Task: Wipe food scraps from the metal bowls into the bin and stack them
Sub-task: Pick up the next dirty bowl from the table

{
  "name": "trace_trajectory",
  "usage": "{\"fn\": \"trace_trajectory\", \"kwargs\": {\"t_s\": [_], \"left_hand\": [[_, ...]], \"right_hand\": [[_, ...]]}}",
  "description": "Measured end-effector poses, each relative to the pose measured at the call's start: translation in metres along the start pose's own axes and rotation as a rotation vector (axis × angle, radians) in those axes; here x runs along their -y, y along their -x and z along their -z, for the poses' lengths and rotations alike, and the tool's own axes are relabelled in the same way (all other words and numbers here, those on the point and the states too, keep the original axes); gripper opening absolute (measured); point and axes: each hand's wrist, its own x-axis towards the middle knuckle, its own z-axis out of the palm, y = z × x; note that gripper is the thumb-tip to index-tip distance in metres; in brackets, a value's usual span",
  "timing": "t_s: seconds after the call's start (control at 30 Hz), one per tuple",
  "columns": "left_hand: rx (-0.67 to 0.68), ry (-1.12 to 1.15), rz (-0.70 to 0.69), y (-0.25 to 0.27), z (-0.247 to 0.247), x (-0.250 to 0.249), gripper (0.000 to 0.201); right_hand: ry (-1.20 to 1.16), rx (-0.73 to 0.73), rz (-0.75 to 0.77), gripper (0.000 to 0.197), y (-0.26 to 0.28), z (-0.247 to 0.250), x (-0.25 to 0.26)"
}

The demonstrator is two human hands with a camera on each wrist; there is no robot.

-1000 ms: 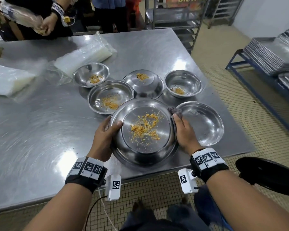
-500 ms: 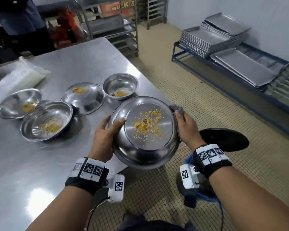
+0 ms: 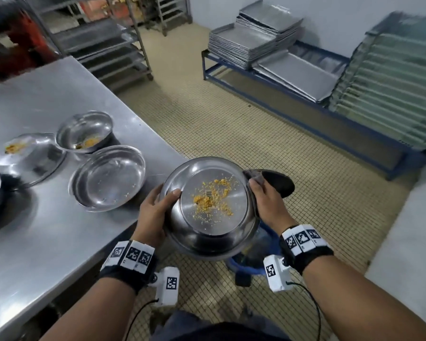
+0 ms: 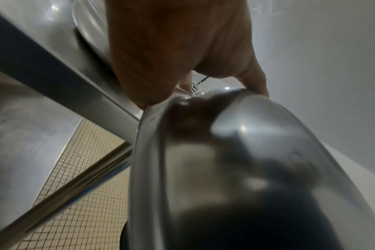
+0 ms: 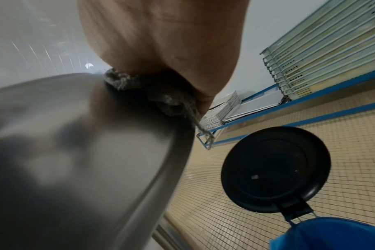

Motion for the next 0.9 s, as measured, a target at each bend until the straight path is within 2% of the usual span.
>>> {"fn": "trace_trajectory", "kwargs": {"t_s": [0.1, 0.2, 0.3, 0.37, 0.57, 0.7, 0.9], "left_hand": [[0.035, -0.024, 0.016, 0.002, -0.021, 0.017, 0.052], [0.077, -0.01, 0.064, -0.001, -0.028, 0.033, 0.059], [0.083, -0.014, 0.093, -0.007, -0.031, 0.044, 0.065], [0.076, -0.016, 0.111, -0.011, -0.032, 0.049, 0.069], [0.112, -0.046, 0.122, -0.025, -0.033, 0.051, 0.088], [0.173, -0.064, 0.136, -0.036, -0.03, 0.045, 0.078], [0.184, -0.125, 0.168, -0.047, -0.025, 0.043, 0.087]], "right_hand": [[-0.013, 0.003, -0.013, 0.029, 0.009, 0.023, -0.013], [-0.04, 0.052, 0.004, 0.013, 0.013, 0.036, -0.023], [-0.027, 0.075, 0.046, 0.054, 0.015, 0.042, -0.036], [-0.008, 0.061, 0.057, 0.064, 0.017, 0.042, -0.043], [-0.061, 0.004, 0.039, 0.053, 0.014, 0.036, -0.051], [-0.023, -0.041, 0.063, 0.049, 0.011, 0.031, -0.047], [-0.046, -0.082, -0.046, 0.035, 0.01, 0.012, -0.062]]}}
